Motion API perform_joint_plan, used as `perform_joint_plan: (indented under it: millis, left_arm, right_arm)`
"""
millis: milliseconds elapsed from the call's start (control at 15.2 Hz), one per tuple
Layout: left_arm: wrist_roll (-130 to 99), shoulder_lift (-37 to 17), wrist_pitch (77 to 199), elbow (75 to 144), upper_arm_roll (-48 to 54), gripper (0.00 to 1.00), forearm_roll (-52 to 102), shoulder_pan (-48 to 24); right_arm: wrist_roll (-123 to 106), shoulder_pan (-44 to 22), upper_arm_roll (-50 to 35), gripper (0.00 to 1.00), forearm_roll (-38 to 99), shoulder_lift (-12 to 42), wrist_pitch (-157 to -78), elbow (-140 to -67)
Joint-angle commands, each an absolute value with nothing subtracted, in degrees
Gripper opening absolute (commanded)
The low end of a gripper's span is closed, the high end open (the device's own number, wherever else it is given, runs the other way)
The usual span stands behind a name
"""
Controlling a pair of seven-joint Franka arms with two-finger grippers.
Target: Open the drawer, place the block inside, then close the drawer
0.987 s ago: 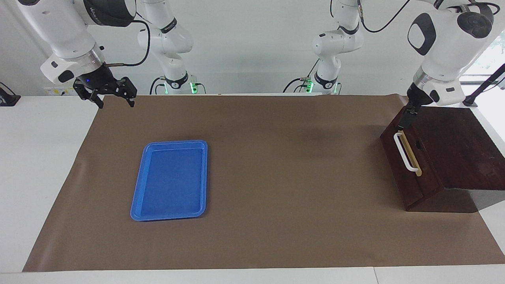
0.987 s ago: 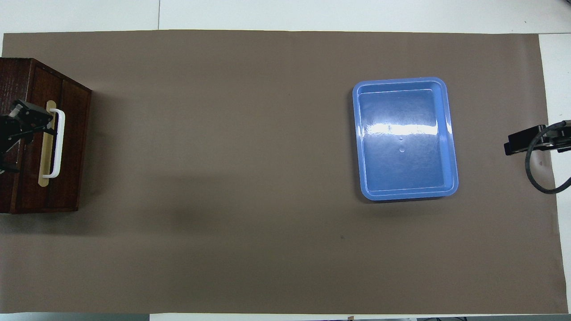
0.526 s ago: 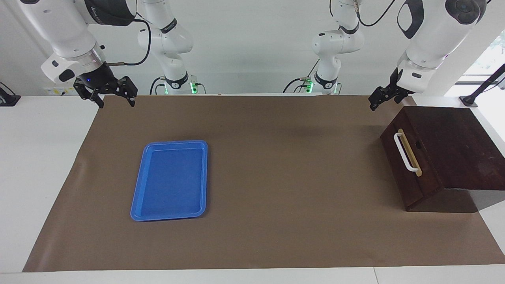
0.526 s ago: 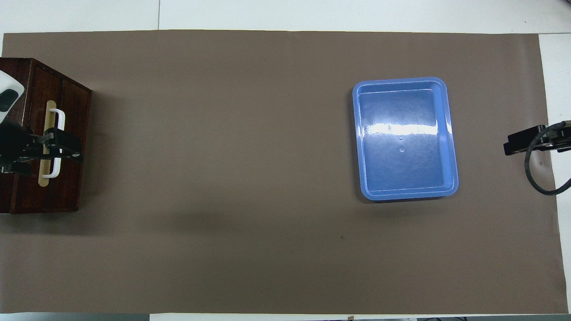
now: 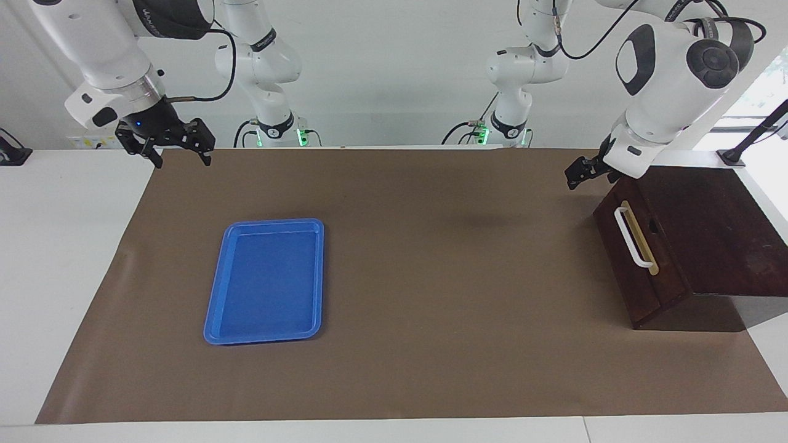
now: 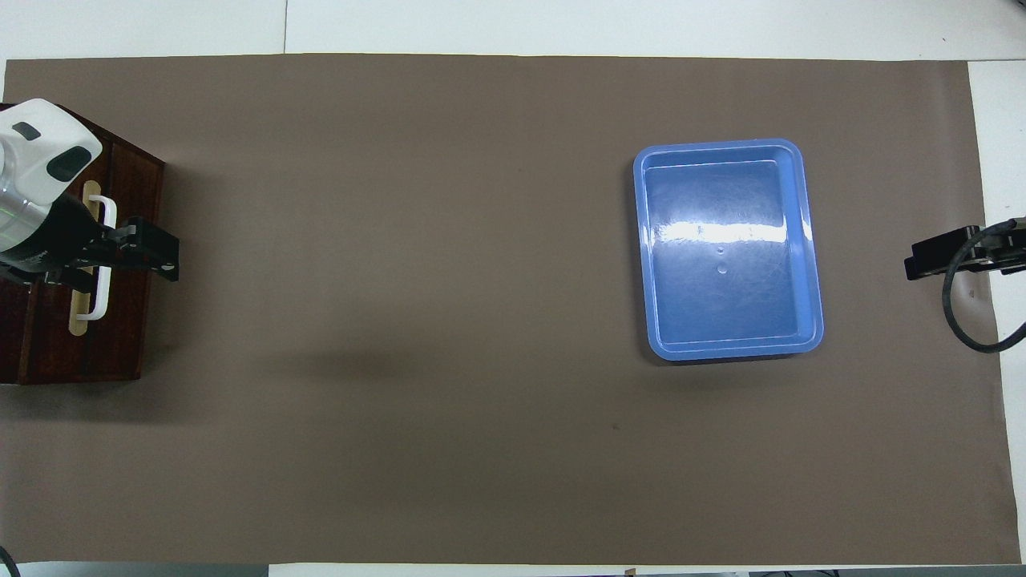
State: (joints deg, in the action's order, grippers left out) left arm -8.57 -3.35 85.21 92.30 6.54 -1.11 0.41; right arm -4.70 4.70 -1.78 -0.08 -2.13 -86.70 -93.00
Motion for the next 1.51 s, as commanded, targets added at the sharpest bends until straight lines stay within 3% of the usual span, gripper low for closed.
perform_joint_plan:
  millis: [0, 1447]
  left_arm:
    - [-4.0, -1.1, 83.1, 91.5, 5.4, 1.00, -0.4, 0.2]
    - [-0.4, 0.3, 87.5, 91.9, 5.5, 1.00, -0.8, 0.1]
  right_arm:
    - [-5.9, 5.2, -2.3, 1.00, -1.0, -3.0, -85.9, -93.6]
    - [-5.9, 5.9, -2.2, 1.00, -1.1, -2.9, -85.9, -93.6]
